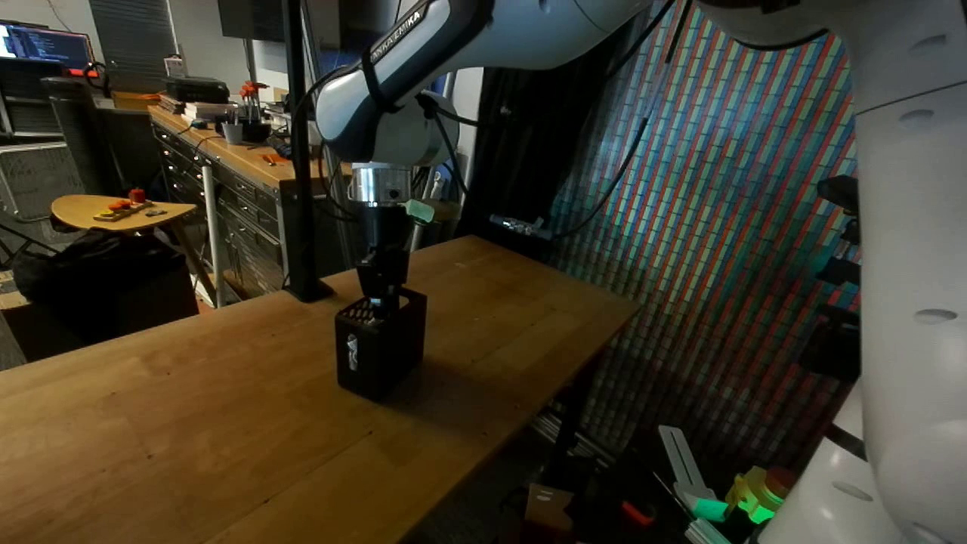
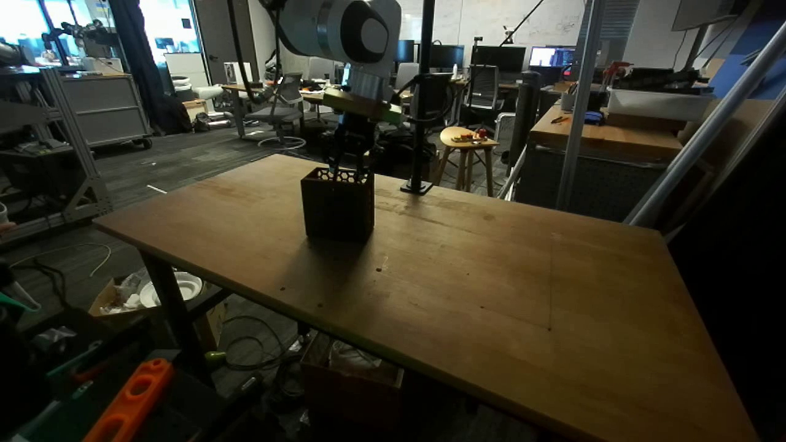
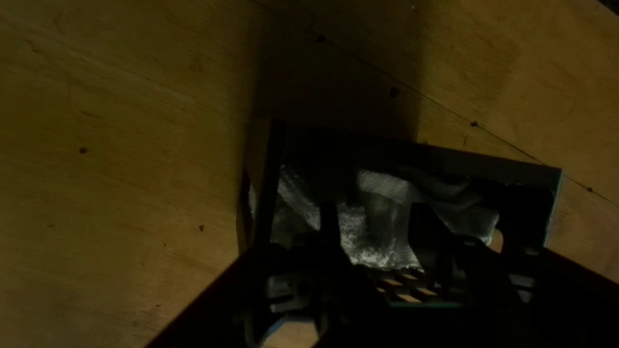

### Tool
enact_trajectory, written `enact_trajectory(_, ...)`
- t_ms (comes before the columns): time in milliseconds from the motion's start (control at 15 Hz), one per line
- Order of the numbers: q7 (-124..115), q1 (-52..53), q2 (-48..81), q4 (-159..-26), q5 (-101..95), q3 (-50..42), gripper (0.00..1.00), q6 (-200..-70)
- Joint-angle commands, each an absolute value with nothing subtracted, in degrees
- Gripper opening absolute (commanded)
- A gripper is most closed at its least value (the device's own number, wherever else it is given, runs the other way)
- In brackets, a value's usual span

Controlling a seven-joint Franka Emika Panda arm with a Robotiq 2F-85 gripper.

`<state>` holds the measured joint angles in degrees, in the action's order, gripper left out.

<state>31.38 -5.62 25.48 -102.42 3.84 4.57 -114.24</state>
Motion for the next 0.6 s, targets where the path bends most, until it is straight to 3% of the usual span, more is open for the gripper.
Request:
enact_trajectory(0, 34.28, -6.94, 26.24, -102.42, 5.75, 4.99, 0.46, -115.52)
enact_trajectory(333, 35.87, -7.66, 26.70, -102.29, 7.61, 5.03, 0.46, -115.86)
enact_trajectory(533, 36.24, -7.56, 26.62, -102.27, 8.21, 5.02, 0.52, -115.84)
